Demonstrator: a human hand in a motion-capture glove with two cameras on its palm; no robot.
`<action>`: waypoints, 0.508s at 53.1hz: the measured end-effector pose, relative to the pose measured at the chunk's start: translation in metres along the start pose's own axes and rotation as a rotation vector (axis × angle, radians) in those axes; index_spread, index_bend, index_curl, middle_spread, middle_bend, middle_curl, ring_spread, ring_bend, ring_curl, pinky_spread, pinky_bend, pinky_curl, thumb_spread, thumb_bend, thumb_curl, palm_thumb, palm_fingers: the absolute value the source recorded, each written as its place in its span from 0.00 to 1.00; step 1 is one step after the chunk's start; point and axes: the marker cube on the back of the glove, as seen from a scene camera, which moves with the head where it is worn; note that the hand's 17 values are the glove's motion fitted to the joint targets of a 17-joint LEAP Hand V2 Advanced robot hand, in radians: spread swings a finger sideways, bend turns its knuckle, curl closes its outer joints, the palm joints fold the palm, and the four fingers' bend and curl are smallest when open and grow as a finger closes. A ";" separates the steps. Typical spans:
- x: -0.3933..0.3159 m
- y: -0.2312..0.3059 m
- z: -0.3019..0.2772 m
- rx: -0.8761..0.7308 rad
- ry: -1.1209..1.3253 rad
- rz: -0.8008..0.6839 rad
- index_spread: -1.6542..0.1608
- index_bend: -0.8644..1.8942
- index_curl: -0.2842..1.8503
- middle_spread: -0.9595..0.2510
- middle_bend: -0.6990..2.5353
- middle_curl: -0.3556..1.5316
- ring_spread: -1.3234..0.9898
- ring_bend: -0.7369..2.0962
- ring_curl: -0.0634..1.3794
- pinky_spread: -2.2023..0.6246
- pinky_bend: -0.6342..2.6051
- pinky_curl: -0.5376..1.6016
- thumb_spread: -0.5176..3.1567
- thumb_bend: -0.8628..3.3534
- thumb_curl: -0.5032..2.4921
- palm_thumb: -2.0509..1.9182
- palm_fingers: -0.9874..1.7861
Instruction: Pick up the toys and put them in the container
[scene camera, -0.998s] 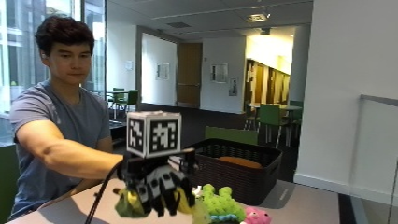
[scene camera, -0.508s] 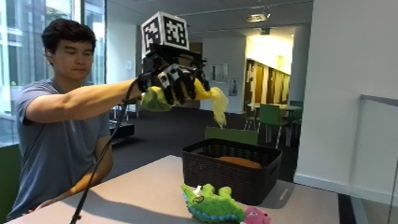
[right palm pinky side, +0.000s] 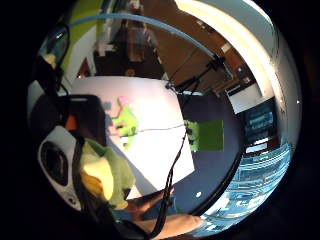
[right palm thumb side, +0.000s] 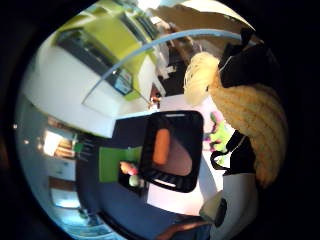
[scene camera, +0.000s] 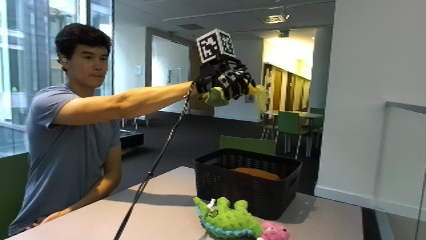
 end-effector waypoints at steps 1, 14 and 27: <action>-0.011 0.003 0.000 -0.001 -0.004 -0.009 0.70 0.36 0.15 0.38 0.31 0.57 0.40 0.68 0.37 0.61 0.49 0.43 0.42 0.27 0.48 0.70 0.74; -0.082 0.022 0.026 -0.018 -0.027 -0.078 0.70 0.36 0.14 0.37 0.30 0.59 0.39 0.67 0.38 0.61 0.49 0.44 0.43 0.27 0.50 0.70 0.73; -0.104 0.030 0.071 -0.094 -0.080 -0.089 0.70 0.35 0.13 0.38 0.27 0.61 0.39 0.67 0.38 0.61 0.50 0.44 0.43 0.26 0.51 0.69 0.70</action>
